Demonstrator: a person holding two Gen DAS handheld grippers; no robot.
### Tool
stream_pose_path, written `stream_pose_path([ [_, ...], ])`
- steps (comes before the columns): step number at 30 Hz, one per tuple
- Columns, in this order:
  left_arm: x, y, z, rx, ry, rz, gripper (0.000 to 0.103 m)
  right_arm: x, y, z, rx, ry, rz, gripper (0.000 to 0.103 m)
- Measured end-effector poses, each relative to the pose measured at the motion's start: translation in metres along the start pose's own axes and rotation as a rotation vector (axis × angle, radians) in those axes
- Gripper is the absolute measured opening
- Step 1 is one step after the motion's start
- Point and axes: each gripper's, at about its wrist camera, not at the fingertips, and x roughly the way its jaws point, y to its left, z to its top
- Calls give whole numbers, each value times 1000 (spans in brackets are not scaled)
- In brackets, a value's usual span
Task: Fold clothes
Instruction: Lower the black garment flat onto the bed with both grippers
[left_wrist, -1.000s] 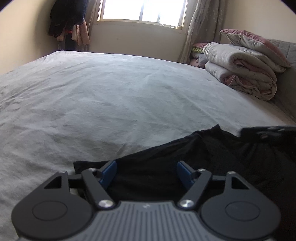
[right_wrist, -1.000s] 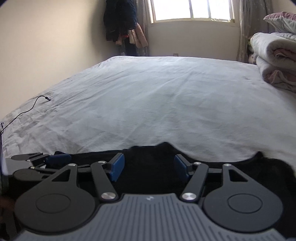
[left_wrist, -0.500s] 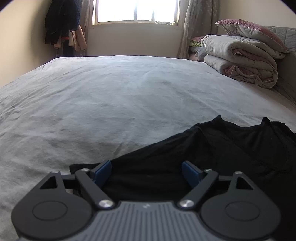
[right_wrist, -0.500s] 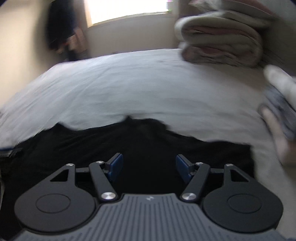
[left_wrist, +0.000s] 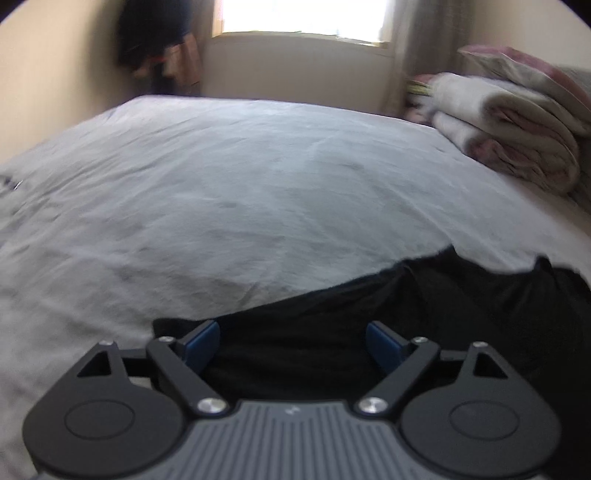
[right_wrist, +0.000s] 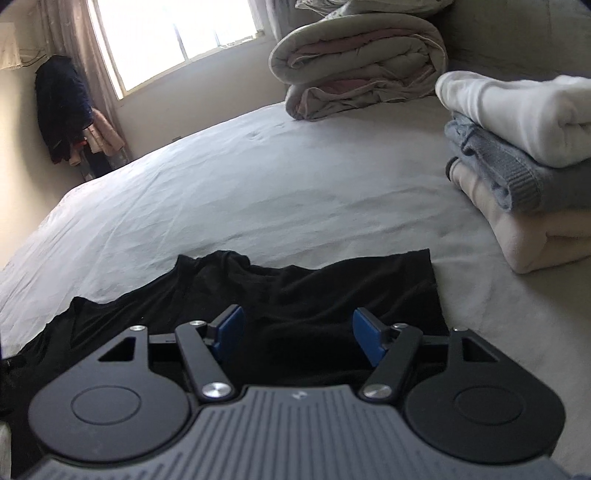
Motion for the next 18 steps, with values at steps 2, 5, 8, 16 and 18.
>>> stream_pose_path([
  [2, -14, -4, 0, -27, 9, 28, 88, -4, -3, 1, -10, -10, -2, 72],
  [5, -34, -16, 1, -31, 19, 60, 88, -7, -10, 4, -7, -18, -19, 74],
  [8, -53, -31, -6, -20, -4, 48, 92, -4, -17, 4, 7, -7, -25, 74],
  [16, -35, -43, -33, -65, -8, 73, 98, 3, -13, 1, -49, -7, -112, 77],
  [18, -34, -44, -33, -52, 6, 98, 98, 7, -10, -1, -60, -6, -135, 77],
])
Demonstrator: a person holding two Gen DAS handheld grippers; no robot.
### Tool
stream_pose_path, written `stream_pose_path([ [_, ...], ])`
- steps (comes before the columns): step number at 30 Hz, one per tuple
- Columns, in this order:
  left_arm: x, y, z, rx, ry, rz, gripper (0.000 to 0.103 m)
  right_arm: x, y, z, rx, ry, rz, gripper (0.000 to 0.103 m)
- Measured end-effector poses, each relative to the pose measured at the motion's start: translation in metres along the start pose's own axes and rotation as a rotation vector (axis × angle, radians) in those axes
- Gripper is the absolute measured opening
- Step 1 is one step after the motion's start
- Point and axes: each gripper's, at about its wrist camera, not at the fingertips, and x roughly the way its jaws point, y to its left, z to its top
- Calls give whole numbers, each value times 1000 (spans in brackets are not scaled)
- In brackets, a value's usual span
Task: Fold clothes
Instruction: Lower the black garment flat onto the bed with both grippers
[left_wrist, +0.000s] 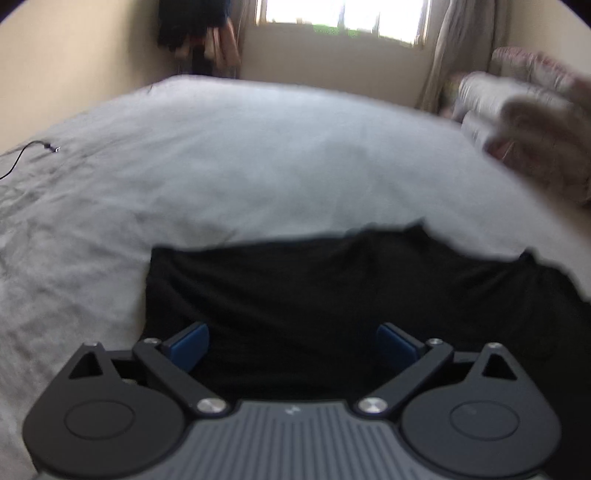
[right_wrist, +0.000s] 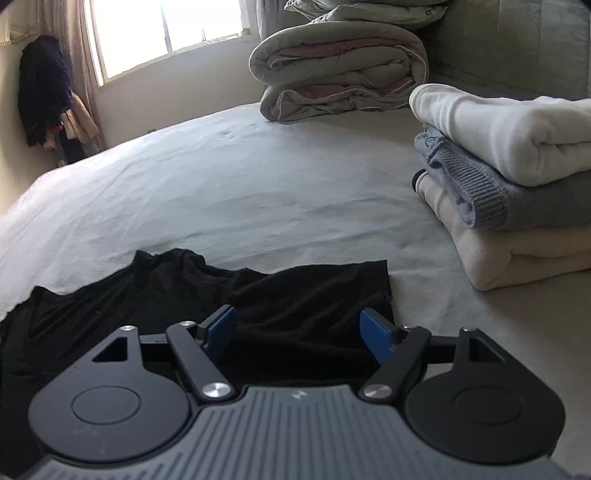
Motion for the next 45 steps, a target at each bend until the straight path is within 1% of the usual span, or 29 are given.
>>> stream_pose_path([
  [2, 1, 0, 0, 9, 8, 18, 101, 2, 4, -2, -14, -2, -26, 77],
  [6, 2, 2, 0, 11, 20, 24, 102, 5, 10, -5, -54, -3, -60, 77],
  [10, 4, 2, -1, 20, 34, 30, 102, 7, 4, -4, -45, 0, -85, 77],
  [20, 5, -7, -2, 70, 44, 63, 102, 8, -2, -4, -28, 2, -102, 78],
  [25, 3, -10, 0, 88, 47, 106, 102, 8, -1, -4, -33, 2, -101, 78],
  [29, 0, -15, 1, 121, 29, 185, 102, 8, 0, -4, -38, 2, -103, 78],
  [34, -2, -16, 2, 146, 6, 261, 102, 9, 0, -4, -38, 3, -105, 78],
  [43, -2, -21, 2, 182, 0, 291, 102, 9, 2, -4, -42, 5, -106, 78],
  [45, -2, -21, 2, 181, 1, 288, 102, 9, 2, -4, -43, 6, -107, 79],
])
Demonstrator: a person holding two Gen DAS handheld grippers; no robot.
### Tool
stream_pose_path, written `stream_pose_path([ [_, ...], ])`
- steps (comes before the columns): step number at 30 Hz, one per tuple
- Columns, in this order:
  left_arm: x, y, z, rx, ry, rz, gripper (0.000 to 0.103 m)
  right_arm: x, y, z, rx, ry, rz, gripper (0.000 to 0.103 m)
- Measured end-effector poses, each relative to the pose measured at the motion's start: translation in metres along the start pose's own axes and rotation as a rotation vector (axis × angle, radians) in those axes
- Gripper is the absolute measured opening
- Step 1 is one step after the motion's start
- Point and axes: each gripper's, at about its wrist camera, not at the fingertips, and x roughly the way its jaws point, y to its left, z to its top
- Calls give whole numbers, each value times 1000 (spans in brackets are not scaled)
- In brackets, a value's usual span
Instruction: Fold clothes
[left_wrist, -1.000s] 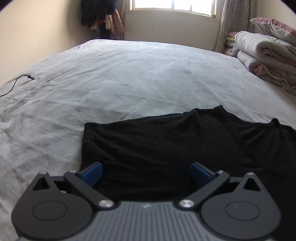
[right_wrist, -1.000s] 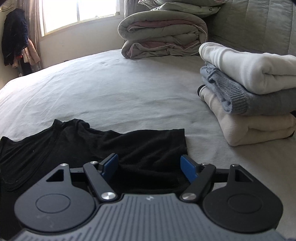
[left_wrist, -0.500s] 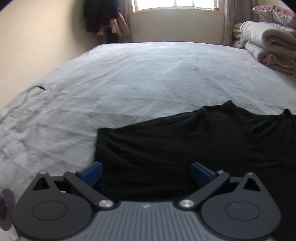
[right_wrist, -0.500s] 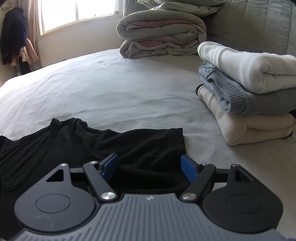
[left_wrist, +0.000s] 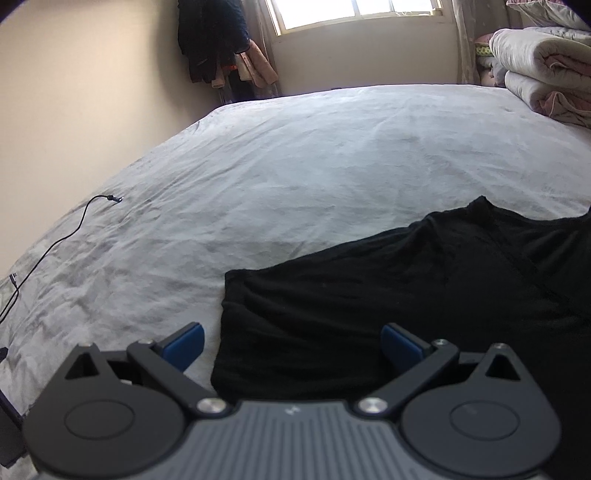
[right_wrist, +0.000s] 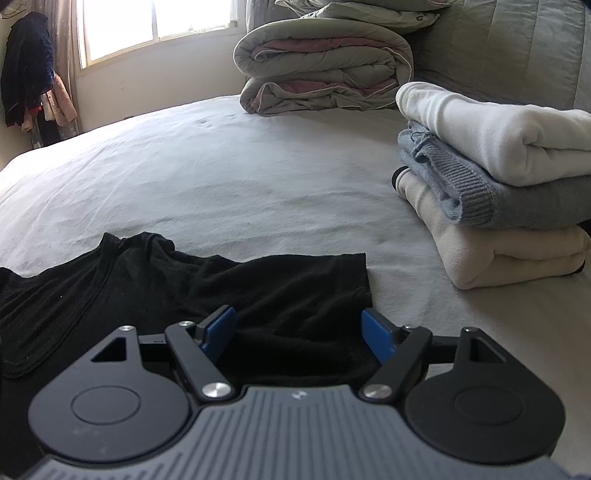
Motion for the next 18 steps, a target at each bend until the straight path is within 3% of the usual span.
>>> stream_pose_path([
  [6, -1, 0, 0, -16, -3, -46, 102, 0, 0, 0, 2, 0, 0, 80],
  [10, -4, 2, 0, -73, -40, -180, 102, -2, -3, 1, 10, -5, -1, 80],
  [15, -5, 10, -6, -252, -125, -422, 102, -2, -18, 5, 54, -7, -11, 82],
  [18, 1, 5, -12, -294, -149, -479, 102, -1, -29, 6, 84, -7, -28, 82],
])
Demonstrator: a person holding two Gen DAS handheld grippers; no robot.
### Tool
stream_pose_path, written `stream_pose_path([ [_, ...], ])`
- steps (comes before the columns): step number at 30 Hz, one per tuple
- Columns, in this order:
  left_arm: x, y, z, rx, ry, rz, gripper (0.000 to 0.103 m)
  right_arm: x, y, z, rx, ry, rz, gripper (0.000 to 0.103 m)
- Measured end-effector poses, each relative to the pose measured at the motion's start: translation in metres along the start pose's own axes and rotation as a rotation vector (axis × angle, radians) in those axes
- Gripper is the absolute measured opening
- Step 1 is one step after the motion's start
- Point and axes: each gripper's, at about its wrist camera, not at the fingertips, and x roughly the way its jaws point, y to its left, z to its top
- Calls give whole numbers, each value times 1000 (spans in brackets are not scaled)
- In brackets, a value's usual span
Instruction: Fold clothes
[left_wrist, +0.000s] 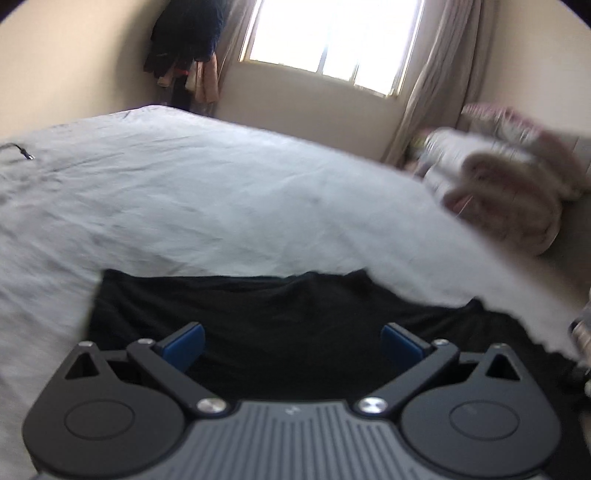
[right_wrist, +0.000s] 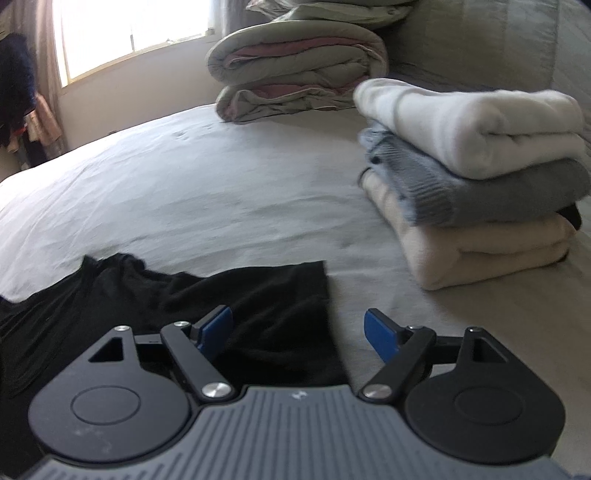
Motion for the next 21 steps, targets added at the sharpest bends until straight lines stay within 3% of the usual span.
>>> stream_pose_path([
  [9, 13, 0, -9, -44, -5, -83, 102, 11, -6, -5, -17, 22, -52, 79],
  [12, 14, -1, -10, -40, 3, -78, 102, 10, 1, -8, -74, 13, -52, 67],
  [13, 14, -1, -10, -38, 6, -76, 102, 9, 3, -9, -90, 8, -47, 53],
  [18, 14, -1, -10, -34, 13, -76, 102, 5, 2, -9, -77, -4, 15, 6],
  [21, 14, -1, -10, -33, 14, -78, 102, 0, 4, -6, -44, -40, 59, 6],
])
